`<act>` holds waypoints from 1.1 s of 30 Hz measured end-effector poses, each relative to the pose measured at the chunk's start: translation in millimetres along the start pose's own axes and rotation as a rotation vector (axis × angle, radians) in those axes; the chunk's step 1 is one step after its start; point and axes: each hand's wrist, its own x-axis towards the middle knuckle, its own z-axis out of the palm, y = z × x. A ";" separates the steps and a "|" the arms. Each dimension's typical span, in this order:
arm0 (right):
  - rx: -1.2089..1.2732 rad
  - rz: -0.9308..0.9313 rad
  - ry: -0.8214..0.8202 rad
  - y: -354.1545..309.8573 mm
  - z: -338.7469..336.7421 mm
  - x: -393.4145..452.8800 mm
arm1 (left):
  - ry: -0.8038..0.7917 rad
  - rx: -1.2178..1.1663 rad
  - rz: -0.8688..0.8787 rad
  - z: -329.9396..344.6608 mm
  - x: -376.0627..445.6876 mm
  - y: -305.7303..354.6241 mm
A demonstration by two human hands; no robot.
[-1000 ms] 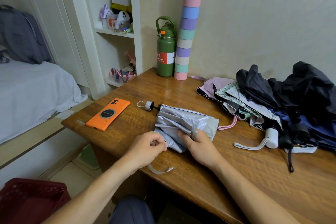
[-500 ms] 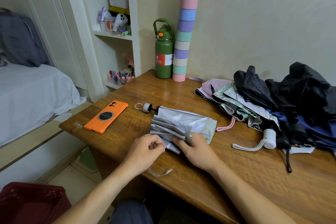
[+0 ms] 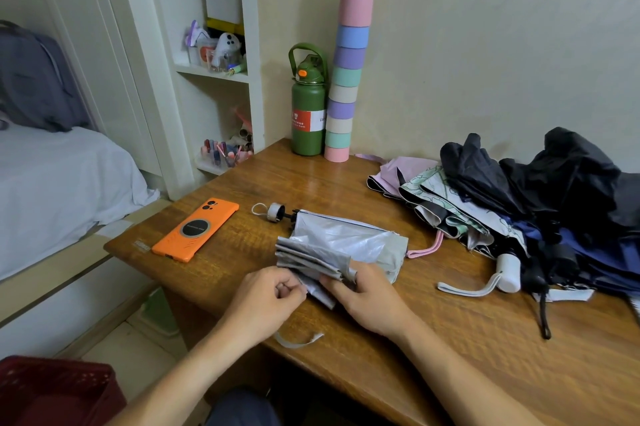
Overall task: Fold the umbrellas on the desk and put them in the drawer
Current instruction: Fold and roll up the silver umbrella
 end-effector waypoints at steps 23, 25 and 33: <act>-0.357 -0.130 0.253 34.0 -24.0 25.8 | 0.071 -0.028 0.282 -15.7 31.5 -32.9; -0.463 0.000 0.309 45.1 -43.4 46.4 | 0.060 -0.064 0.242 -14.2 30.4 -29.5; -0.421 0.481 -0.357 35.7 -89.0 97.5 | 0.060 -0.080 0.174 -13.1 33.3 -30.0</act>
